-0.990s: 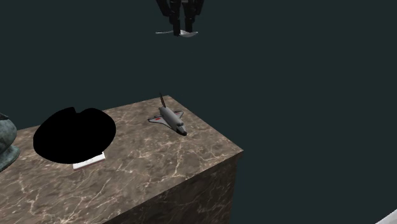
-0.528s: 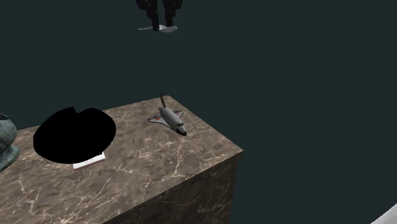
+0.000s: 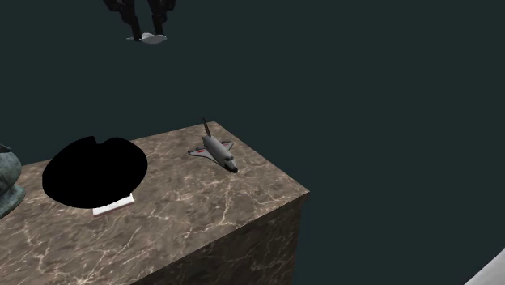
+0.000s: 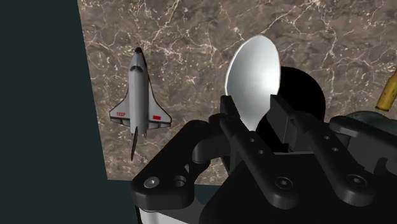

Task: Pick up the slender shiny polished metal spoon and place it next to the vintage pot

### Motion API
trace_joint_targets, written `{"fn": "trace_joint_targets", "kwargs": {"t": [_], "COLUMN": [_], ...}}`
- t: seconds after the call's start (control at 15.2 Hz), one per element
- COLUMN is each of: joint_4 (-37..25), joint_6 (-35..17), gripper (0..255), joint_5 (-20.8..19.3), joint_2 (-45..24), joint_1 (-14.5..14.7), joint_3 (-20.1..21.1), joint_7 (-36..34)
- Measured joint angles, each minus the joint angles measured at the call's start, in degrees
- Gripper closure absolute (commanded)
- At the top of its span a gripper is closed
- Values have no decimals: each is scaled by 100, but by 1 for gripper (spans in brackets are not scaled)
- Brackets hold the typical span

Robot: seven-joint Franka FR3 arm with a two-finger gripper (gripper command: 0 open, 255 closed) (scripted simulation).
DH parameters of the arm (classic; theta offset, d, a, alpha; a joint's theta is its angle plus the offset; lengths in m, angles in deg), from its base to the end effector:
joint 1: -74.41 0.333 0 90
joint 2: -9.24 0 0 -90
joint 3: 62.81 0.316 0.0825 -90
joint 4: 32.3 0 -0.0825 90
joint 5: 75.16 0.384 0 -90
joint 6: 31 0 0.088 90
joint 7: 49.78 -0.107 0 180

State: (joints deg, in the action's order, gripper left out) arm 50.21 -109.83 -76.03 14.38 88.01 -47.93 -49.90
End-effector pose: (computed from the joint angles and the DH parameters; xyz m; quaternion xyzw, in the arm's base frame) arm 0.4385 0.2452 0.7133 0.9698 0.2430 0.0156 0.0156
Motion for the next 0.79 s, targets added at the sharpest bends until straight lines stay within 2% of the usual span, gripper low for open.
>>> {"fn": "trace_joint_targets", "kwargs": {"t": [0.53, 0.79], "joint_4": [-736, -1398], "joint_6": [193, 363], "gripper": [255, 255], "joint_5": [-202, -476], "joint_2": [-618, -1197], "joint_1": [602, 1057], "joint_3": [696, 1061], "joint_7": [-1253, -1966]}}
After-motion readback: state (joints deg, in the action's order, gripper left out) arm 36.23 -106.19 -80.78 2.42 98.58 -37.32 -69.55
